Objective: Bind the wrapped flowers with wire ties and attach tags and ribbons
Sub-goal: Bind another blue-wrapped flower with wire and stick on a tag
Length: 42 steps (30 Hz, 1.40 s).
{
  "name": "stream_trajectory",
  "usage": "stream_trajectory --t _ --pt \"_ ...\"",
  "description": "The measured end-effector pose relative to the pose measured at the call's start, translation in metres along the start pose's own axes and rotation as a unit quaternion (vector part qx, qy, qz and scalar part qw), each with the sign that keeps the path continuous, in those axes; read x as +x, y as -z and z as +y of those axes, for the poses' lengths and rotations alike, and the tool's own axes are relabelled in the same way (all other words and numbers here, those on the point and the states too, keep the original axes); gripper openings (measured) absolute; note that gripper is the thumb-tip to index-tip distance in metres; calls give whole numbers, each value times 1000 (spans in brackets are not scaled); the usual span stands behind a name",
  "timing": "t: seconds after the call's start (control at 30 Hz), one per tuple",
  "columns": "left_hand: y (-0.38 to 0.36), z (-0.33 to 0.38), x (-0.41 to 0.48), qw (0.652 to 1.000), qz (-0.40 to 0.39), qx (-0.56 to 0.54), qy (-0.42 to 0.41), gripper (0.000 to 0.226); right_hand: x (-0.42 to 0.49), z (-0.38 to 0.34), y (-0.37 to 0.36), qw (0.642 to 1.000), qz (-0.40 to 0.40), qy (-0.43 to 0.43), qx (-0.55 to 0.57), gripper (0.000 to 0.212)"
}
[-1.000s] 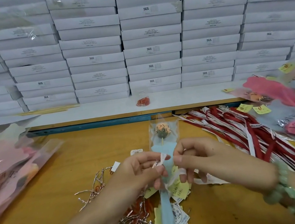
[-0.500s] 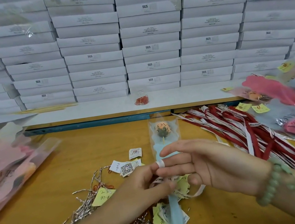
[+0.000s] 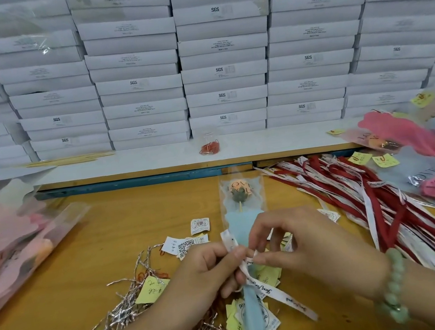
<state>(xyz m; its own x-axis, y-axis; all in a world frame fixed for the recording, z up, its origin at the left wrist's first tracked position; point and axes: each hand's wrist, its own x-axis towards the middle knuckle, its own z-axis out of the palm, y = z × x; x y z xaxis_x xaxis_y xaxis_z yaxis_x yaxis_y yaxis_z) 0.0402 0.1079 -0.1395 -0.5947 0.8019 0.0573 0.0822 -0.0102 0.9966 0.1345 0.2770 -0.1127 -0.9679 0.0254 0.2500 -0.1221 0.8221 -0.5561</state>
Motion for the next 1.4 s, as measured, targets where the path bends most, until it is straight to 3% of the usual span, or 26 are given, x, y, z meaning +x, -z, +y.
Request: stream_trajectory --t 0.23,0.37,0.53,0.63,0.83,0.97,1.3,1.4 --pt "4 -7 3 1000 3 14 -20 22 0 -2 2 995 -3 38 -91 18" --pt "9 -13 5 998 20 -52 -23 13 -2 -7 1 993 3 35 -112 16" --pt "13 -16 5 995 25 -95 -23 9 -4 -12 -4 1000 8 -13 16 10" --pt "13 -14 4 996 24 -80 -33 12 -6 -13 -9 999 4 -27 39 8" --pt "10 -10 3 998 16 -41 -51 11 -10 -10 -16 991 68 16 -117 22" --pt "10 -10 2 997 15 2 -74 11 -7 -6 -20 998 45 29 -43 26" --pt "8 -8 2 996 18 13 -92 8 -4 -3 -27 999 17 12 -45 21" --pt "9 -10 3 994 40 22 -98 10 -4 -3 -21 999 33 -5 32 17"
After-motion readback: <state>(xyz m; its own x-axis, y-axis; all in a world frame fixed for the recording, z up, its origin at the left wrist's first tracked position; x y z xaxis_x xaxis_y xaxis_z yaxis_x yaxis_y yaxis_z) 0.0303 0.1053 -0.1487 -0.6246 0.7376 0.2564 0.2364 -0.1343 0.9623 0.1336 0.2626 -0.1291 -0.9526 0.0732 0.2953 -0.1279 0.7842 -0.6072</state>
